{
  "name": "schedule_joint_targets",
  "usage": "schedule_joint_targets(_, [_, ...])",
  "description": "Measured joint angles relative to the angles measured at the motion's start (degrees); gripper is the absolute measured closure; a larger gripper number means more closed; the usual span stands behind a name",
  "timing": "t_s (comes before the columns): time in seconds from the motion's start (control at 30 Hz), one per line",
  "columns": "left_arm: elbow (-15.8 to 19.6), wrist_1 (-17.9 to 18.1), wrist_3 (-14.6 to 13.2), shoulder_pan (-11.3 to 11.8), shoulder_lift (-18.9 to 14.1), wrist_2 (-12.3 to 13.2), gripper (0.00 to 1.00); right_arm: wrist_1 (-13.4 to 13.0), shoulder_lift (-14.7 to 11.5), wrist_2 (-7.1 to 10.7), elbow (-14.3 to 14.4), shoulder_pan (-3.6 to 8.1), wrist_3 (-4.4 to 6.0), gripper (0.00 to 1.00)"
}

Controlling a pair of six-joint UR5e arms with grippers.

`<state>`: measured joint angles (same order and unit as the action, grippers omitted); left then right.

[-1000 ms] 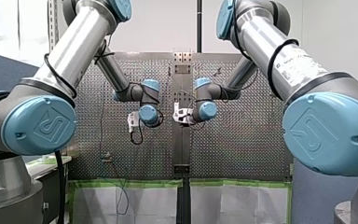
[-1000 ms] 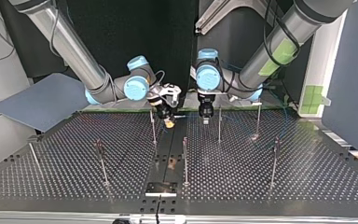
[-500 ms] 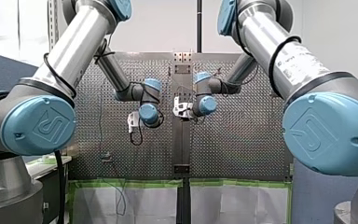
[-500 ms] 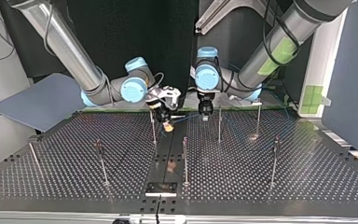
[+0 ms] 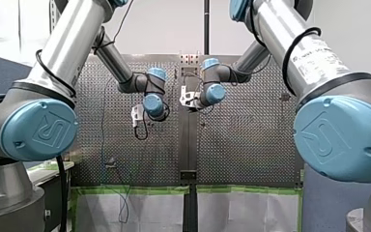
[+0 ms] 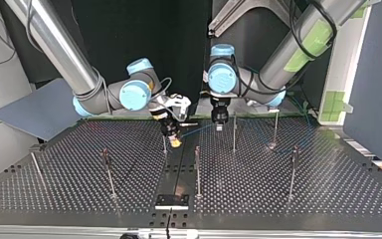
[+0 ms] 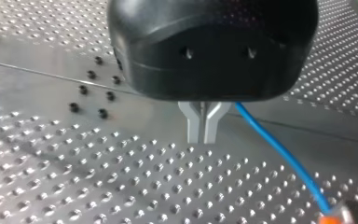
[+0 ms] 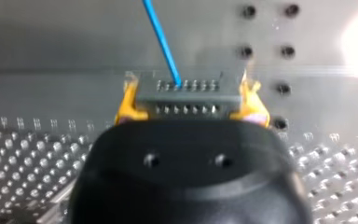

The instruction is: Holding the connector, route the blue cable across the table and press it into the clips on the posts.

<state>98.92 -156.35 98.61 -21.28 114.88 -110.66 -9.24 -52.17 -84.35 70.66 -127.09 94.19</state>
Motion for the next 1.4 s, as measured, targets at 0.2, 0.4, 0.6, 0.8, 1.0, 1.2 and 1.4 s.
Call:
schedule_joint_targets(0.2, [0.03,-1.35,-0.14,-0.4,-2.8,-0.57,1.0,2.09,-2.69,-1.04,1.41,-0.08,0.97,1.0])
schedule_joint_targets(0.4, [0.03,-2.0,0.04,-0.77,-5.95,-0.6,1.0,2.63,-5.41,-1.04,2.6,-0.05,2.27,1.0])
schedule_joint_targets(0.6, [0.03,-2.67,0.12,-1.53,-9.3,-0.47,1.0,3.37,-8.31,-0.78,2.9,0.28,2.8,1.0])
schedule_joint_targets(0.8, [0.03,-2.74,0.28,-2.54,-12.16,-0.11,1.0,3.6,-11.31,-0.48,2.93,0.22,3.12,1.0])
schedule_joint_targets(1.0, [0.01,-3.07,0.3,-3.38,-15.4,0.77,1.0,3.76,-14.16,0.71,2.91,-0.09,3.53,1.0])
schedule_joint_targets(1.2, [-0.03,-3.39,0.34,-4.16,-18.51,0.97,1.0,5.08,-17.36,1.17,2.89,0.23,4.11,1.0])
schedule_joint_targets(1.4, [-0.28,-2.87,0.85,-3.95,-20.68,1.62,1.0,5.44,-20.72,1.35,2.88,0.44,4.27,1.0])
